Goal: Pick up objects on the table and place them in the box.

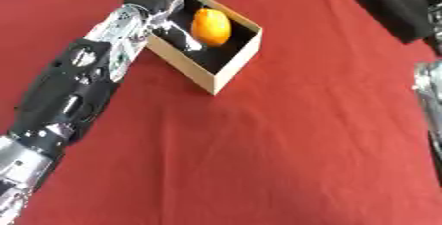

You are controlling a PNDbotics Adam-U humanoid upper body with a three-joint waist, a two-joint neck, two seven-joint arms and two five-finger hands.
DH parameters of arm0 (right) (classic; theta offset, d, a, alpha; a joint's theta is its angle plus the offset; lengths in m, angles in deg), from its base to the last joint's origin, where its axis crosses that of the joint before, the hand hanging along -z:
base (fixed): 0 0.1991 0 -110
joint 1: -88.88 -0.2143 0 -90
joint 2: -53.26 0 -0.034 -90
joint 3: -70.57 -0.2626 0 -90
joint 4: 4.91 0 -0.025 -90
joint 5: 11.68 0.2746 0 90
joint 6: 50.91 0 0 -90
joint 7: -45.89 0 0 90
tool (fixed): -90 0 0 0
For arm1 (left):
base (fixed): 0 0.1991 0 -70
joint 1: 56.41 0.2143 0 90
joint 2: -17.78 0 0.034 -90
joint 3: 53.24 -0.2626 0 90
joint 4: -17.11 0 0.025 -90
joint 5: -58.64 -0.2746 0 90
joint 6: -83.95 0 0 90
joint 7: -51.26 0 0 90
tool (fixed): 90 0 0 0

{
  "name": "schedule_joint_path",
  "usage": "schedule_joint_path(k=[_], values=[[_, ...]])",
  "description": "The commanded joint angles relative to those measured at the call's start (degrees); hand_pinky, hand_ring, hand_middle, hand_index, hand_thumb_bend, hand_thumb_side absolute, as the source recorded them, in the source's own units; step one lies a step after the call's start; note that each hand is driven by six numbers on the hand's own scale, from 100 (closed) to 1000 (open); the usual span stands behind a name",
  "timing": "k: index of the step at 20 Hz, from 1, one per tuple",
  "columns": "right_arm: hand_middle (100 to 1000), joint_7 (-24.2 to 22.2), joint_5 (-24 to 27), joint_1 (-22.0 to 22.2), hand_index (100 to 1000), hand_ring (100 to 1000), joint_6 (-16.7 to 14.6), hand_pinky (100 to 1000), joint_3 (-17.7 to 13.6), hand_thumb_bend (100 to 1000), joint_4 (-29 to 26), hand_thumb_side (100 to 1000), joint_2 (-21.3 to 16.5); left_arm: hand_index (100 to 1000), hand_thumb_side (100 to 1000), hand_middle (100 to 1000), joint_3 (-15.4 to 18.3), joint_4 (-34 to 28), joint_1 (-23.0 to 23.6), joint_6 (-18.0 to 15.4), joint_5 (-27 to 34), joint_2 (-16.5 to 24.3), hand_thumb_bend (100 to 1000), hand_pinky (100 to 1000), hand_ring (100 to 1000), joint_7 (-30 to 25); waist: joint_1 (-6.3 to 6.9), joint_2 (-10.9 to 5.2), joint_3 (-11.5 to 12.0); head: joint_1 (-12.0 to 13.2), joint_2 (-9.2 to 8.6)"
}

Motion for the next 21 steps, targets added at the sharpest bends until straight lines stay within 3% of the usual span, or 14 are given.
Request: schedule_joint_path(k=[1, 7, 14, 17, 21], values=[[673, 0.11, 0.33, -0.45, 885, 827, -0.09, 937, -0.47, 100, -1.12, 783, -0.79, 835, 421, 769, 0.6, -1.59, -1.42, 0.18, -0.31, 0.98, 835, 567, 784, -0.85, -0.03, -1.69, -0.05, 0.01, 0.01], [673, 0.3, 0.38, -0.07, 885, 827, -0.12, 937, -0.64, 100, -1.12, 781, -1.01, 828, 451, 744, 0.85, -6.61, -1.01, 0.57, 3.99, 2.05, 750, 538, 754, -0.09, 0.11, -1.85, 0.14, -0.32, 0.37], [673, 0.62, -0.14, 0.11, 882, 827, -0.3, 936, -0.93, 100, -1.12, 774, -1.71, 820, 411, 731, 1.85, -26.17, 1.62, 5.0, 17.29, 8.4, 687, 519, 740, 1.36, 0.48, -2.24, 1.2, -1.36, 1.13], [673, 0.61, -0.31, 0.06, 882, 827, -0.37, 936, -0.94, 100, -1.12, 774, -1.79, 820, 411, 731, 1.47, -30.87, 2.68, 7.24, 19.98, 9.98, 687, 519, 740, 0.68, 0.53, -2.27, 1.28, -1.45, 1.19], [674, 1.06, -0.9, 0.35, 880, 827, -0.53, 934, -1.49, 100, -1.12, 767, -2.44, 818, 392, 716, 3.58, -35.71, 6.31, 5.91, 22.74, 13.9, 637, 493, 721, 2.46, 0.48, -2.61, 2.61, -2.47, 1.77]])
